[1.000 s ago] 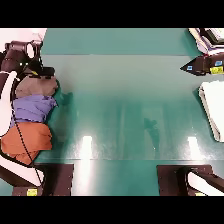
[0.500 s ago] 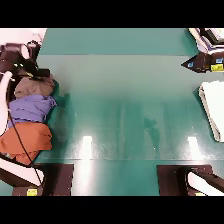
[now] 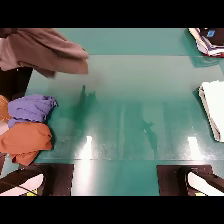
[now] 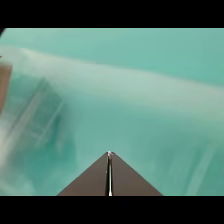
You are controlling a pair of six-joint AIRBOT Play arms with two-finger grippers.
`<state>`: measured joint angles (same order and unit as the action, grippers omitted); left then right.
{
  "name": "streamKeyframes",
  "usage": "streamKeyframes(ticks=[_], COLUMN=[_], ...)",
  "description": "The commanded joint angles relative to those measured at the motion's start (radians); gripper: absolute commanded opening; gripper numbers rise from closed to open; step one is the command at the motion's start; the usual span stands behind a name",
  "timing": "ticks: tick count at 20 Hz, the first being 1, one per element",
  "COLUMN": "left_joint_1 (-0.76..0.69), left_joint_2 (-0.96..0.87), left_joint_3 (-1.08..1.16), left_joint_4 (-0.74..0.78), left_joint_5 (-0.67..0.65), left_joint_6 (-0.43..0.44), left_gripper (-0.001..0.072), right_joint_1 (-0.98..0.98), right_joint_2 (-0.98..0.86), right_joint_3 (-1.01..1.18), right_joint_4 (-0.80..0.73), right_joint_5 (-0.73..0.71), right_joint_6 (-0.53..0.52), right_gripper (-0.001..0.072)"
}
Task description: Fold the shirts.
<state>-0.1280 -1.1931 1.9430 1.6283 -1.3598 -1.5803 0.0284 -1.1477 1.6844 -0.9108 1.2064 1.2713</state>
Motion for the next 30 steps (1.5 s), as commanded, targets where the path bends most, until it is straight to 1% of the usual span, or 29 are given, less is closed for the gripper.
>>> streamKeyframes(ticks=[1,2,4,6,8,9,10,11,12,13,15,17,18,20,21,23,24,26,28,30], left_joint_1=[-0.144,-0.202,-0.312,-0.420,-0.499,-0.535,-0.566,-0.584,-0.588,-0.582,-0.540,-0.445,-0.377,-0.240,-0.180,-0.075,-0.039,-0.009,-0.010,-0.010], left_joint_2=[0.080,0.071,0.046,0.011,-0.028,-0.050,-0.076,-0.098,-0.123,-0.133,-0.133,-0.134,-0.135,-0.140,-0.143,-0.159,-0.176,-0.232,-0.306,-0.359], left_joint_3=[0.007,-0.015,-0.091,-0.208,-0.326,-0.380,-0.424,-0.449,-0.454,-0.453,-0.447,-0.448,-0.456,-0.500,-0.540,-0.644,-0.699,-0.775,-0.789,-0.789], left_joint_4=[-0.091,-0.091,-0.107,-0.182,-0.294,-0.346,-0.371,-0.372,-0.362,-0.324,-0.156,-0.054,-0.053,-0.092,-0.127,-0.242,-0.308,-0.397,-0.455,-0.549], left_joint_5=[-0.126,-0.154,-0.154,-0.101,0.006,0.072,0.133,0.175,0.190,0.193,0.192,0.170,0.166,0.180,0.201,0.251,0.275,0.317,0.332,0.363], left_joint_6=[-0.034,-0.047,-0.047,-0.046,-0.035,-0.022,-0.009,-0.009,0.010,0.021,0.014,-0.014,-0.018,-0.047,-0.045,-0.042,-0.027,0.020,0.038,0.070], left_gripper=[0.0022,0.0022,0.0023,0.0023,0.0025,0.0113,0.0419,0.0583,0.0551,0.0550,0.0550,0.0550,0.0550,0.0550,0.0550,0.0550,0.0550,0.0550,0.0550,0.0549], right_joint_1=[0.000,0.000,0.000,0.000,0.000,0.000,0.000,0.000,0.000,0.000,0.000,0.000,0.000,0.000,0.000,0.000,0.001,0.000,0.000,0.000], right_joint_2=[0.000,0.000,0.000,0.000,0.000,0.000,0.000,0.000,0.000,0.000,0.000,0.000,0.000,0.000,0.000,0.000,0.000,0.000,0.000,0.000], right_joint_3=[0.062,0.067,0.067,0.067,0.067,0.067,0.067,0.067,0.067,0.067,0.067,0.067,0.067,0.065,0.065,0.065,0.065,0.065,0.065,0.065], right_joint_4=[-0.002,-0.002,-0.001,-0.001,-0.005,-0.006,-0.006,-0.006,-0.006,-0.005,-0.006,-0.005,-0.005,-0.005,-0.005,-0.005,-0.005,-0.005,-0.005,-0.005], right_joint_5=[-0.006,0.002,0.015,0.043,0.069,0.080,0.090,0.100,0.109,0.114,0.114,0.115,0.117,0.122,0.122,0.124,0.125,0.125,0.125,0.134], right_joint_6=[0.000,0.000,0.000,0.000,0.000,0.000,0.000,0.000,0.000,0.000,0.000,0.000,0.000,0.000,0.000,0.000,0.000,0.000,0.000,0.000], right_gripper=[0.0019,0.0019,0.0019,0.0019,0.0019,0.0019,0.0019,0.0019,0.0019,0.0019,0.0019,0.0019,0.0019,0.0019,0.0019,0.0019,0.0019,0.0019,0.0019,0.0019])
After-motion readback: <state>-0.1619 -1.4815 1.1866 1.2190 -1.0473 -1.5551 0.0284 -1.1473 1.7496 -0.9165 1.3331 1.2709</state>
